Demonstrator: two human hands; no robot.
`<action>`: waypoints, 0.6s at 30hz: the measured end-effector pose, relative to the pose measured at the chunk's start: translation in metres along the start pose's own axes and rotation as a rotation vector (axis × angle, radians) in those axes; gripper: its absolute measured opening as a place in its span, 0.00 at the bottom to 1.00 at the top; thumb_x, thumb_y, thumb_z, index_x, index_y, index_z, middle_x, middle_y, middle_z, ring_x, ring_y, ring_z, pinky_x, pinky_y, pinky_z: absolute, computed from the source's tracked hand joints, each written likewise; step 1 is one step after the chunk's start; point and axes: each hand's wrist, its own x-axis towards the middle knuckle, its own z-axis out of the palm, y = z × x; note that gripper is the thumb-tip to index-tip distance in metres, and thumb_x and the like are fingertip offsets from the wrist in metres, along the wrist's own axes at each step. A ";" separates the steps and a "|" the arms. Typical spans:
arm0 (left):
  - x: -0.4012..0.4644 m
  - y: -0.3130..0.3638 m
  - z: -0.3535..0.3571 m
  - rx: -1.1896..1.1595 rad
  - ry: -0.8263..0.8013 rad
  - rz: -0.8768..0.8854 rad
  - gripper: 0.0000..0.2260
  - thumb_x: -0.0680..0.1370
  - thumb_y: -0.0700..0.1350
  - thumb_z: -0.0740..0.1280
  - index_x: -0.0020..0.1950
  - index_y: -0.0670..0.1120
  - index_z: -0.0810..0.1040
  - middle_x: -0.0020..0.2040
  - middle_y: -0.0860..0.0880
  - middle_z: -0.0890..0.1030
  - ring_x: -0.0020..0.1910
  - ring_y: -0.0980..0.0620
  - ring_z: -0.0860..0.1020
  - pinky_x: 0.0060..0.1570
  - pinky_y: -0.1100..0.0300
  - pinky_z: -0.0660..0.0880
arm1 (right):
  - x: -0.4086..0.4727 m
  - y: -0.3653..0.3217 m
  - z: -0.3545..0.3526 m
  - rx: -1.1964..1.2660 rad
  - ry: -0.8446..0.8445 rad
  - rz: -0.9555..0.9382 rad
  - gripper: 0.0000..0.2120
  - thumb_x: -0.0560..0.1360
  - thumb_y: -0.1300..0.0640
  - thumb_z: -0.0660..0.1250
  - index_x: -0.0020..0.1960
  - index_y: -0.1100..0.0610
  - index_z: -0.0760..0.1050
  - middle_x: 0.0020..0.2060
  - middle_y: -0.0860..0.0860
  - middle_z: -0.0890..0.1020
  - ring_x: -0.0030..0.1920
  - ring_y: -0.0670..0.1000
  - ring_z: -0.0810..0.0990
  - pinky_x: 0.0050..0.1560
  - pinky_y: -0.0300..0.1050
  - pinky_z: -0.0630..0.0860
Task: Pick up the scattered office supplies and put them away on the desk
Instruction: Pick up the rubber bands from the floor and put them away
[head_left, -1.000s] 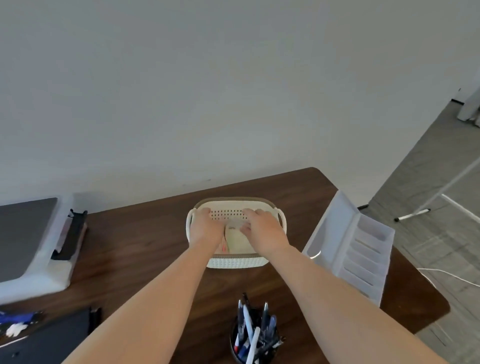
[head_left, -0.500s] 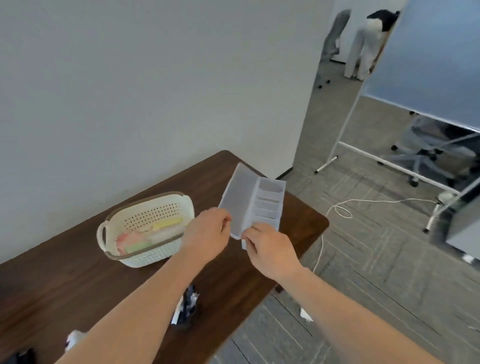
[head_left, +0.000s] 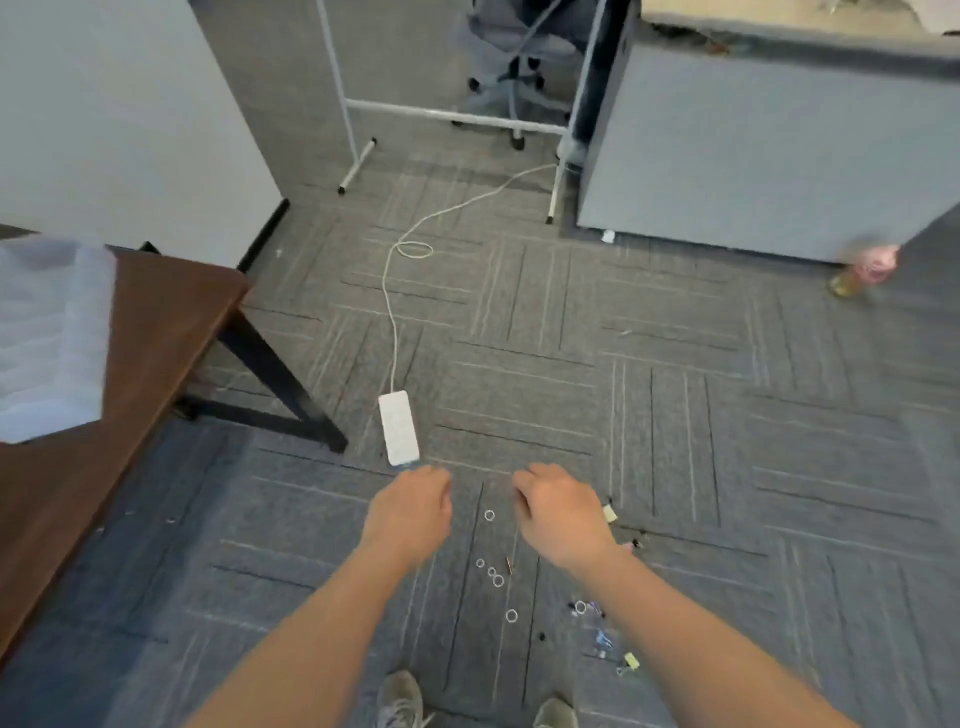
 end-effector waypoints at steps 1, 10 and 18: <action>0.008 0.008 0.031 0.006 -0.055 -0.003 0.08 0.79 0.45 0.57 0.51 0.45 0.74 0.51 0.47 0.77 0.51 0.45 0.75 0.45 0.51 0.72 | -0.009 0.027 0.019 0.011 -0.023 0.057 0.06 0.78 0.55 0.60 0.49 0.56 0.75 0.46 0.52 0.77 0.52 0.56 0.76 0.41 0.50 0.73; 0.085 -0.047 0.338 0.091 -0.376 -0.011 0.07 0.80 0.43 0.57 0.54 0.44 0.72 0.54 0.45 0.74 0.49 0.43 0.77 0.40 0.54 0.66 | -0.044 0.186 0.294 -0.003 -0.377 0.275 0.10 0.77 0.59 0.60 0.58 0.55 0.71 0.52 0.53 0.76 0.54 0.58 0.77 0.41 0.49 0.72; 0.168 -0.133 0.557 0.090 -0.347 0.013 0.08 0.78 0.40 0.60 0.57 0.44 0.71 0.55 0.45 0.71 0.46 0.42 0.77 0.41 0.48 0.75 | 0.019 0.257 0.535 -0.014 -0.440 0.090 0.15 0.79 0.54 0.60 0.65 0.51 0.68 0.57 0.53 0.75 0.53 0.59 0.77 0.42 0.51 0.76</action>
